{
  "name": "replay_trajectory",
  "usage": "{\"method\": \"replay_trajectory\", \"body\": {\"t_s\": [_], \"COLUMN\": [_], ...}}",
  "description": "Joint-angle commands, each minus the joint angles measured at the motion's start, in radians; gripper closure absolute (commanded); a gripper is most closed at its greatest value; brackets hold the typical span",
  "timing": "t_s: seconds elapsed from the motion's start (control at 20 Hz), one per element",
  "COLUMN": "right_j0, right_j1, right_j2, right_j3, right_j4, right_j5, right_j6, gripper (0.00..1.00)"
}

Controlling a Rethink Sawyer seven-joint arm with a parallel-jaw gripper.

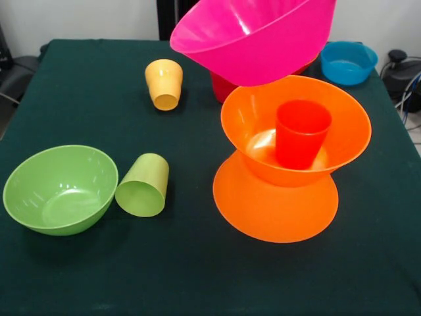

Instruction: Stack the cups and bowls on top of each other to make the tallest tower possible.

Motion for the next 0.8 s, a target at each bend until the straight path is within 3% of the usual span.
{"method": "replay_trajectory", "body": {"t_s": [0.05, 0.8], "right_j0": [0.022, 0.026], "right_j1": [0.016, 0.029], "right_j2": [0.036, 0.035], "right_j3": [0.001, 0.028], "right_j4": [0.008, 0.015], "right_j5": [0.032, -0.031], "right_j6": [0.09, 0.092], "gripper": [1.0, 1.0]}}
